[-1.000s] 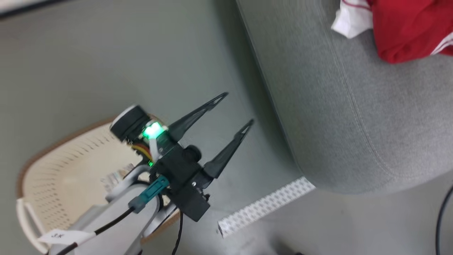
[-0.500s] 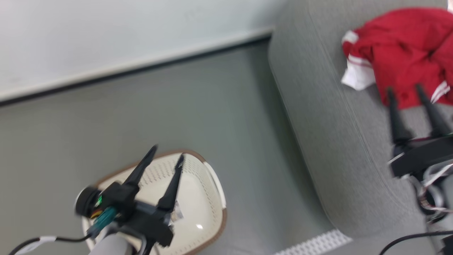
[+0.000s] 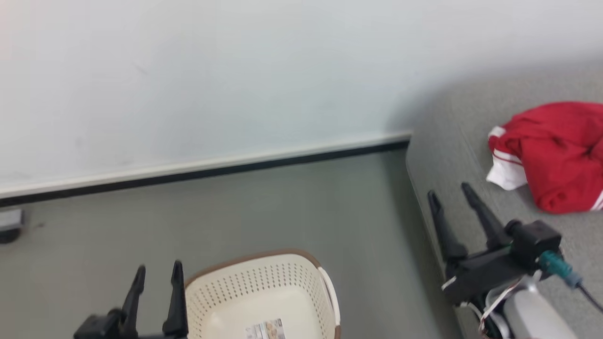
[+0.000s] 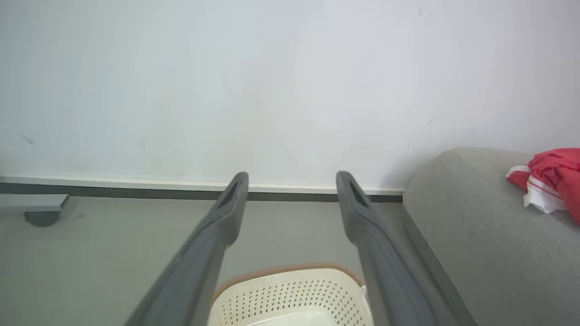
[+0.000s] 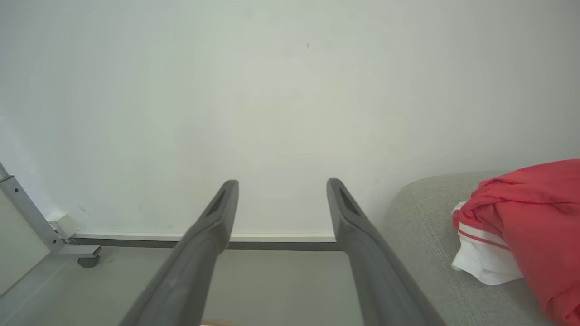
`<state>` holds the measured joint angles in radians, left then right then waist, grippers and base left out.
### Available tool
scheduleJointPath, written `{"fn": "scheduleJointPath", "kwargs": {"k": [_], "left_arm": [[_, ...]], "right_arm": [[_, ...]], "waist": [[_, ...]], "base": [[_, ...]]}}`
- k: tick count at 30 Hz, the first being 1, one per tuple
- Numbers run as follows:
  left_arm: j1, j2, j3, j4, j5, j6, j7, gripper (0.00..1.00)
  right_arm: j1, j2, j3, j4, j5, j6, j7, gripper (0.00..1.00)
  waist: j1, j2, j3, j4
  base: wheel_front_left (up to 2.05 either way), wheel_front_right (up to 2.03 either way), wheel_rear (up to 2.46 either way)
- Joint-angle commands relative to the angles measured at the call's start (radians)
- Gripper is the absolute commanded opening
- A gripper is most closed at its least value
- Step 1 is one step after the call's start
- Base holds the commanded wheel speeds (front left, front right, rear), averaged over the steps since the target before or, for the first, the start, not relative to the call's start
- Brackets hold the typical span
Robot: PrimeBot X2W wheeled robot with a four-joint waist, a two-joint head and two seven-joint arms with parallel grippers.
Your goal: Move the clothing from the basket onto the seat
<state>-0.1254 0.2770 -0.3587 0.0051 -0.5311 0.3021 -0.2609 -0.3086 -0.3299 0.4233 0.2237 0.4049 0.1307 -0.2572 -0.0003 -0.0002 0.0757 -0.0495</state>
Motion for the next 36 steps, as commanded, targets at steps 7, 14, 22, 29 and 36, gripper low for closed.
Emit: {"fn": "scheduleJointPath", "kwargs": {"k": [7,14,22,29,36], "left_arm": [[0.156,-0.027,0.104,-0.093,0.058,-0.007,-0.005,1.00],[0.261,-0.033,0.145,-0.166,0.202,-0.011,-0.005,1.00],[0.341,-0.051,0.169,-0.217,0.334,-0.078,-0.005,1.00],[0.388,-0.069,0.192,-0.175,0.395,-0.119,-0.005,1.00],[0.394,-0.102,0.227,-0.150,0.415,-0.155,-0.005,1.00]], "right_arm": [[0.100,0.057,-0.016,-0.058,-0.085,0.000,-0.010,1.00],[0.208,0.113,-0.064,-0.134,-0.166,0.000,-0.008,1.00],[0.322,0.148,-0.099,-0.157,-0.206,0.000,-0.008,1.00],[0.379,0.155,-0.092,-0.163,-0.215,0.000,-0.008,1.00],[0.406,0.165,-0.098,-0.179,-0.216,0.000,-0.008,1.00]], "waist": [[0.0003,0.0002,-0.133,0.085],[0.0003,0.0002,-0.165,0.076],[0.0003,0.0002,-0.194,0.071],[0.0003,0.0002,-0.207,0.059],[0.0003,0.0002,-0.204,0.050]], "base": [[0.00,0.00,0.00],[0.00,0.00,0.00],[0.00,0.00,0.00],[0.00,0.00,0.00],[0.00,0.00,0.00]]}}
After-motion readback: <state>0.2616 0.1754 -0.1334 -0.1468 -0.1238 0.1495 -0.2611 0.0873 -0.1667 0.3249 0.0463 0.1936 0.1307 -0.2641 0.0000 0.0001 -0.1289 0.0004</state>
